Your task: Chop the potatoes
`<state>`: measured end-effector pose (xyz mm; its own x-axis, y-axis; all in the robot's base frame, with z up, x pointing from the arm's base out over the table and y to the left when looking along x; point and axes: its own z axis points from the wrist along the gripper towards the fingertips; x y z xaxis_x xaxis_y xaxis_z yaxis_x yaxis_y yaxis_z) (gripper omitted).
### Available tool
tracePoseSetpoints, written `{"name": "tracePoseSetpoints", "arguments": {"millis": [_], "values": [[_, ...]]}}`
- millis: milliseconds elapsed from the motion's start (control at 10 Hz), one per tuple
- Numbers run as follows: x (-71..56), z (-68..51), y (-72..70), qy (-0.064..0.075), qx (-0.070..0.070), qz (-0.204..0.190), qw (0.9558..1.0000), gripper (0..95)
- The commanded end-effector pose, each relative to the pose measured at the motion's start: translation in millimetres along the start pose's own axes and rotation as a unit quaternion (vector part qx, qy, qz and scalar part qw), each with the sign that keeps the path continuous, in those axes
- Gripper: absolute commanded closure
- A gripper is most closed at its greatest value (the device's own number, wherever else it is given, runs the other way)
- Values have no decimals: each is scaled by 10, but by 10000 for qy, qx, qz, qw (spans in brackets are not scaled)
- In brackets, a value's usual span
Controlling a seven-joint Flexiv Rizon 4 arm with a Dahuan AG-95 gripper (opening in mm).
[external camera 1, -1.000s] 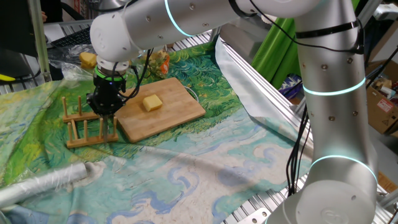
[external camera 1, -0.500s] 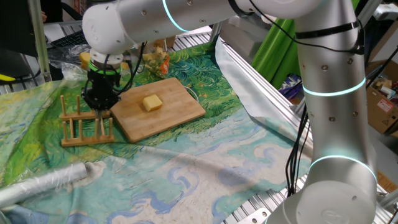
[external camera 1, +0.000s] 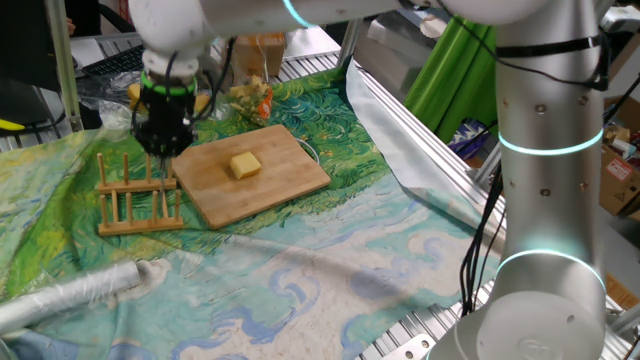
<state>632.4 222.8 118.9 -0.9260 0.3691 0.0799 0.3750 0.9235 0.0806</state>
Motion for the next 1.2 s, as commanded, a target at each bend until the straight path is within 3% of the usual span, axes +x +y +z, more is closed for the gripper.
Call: {"name": "tracePoseSetpoints", "arguments": {"millis": [100, 300, 600, 1000, 1200], "values": [[-20, -218, -47, 40, 19, -42, 10000, 950], [-91, -414, -154, 135, 82, -208, 9997, 950], [-306, -525, -409, 138, 147, -557, 9982, 950], [-636, -512, -761, 50, 268, -1152, 9930, 950], [-815, -437, -968, 9, 296, -1558, 9873, 950]]}}
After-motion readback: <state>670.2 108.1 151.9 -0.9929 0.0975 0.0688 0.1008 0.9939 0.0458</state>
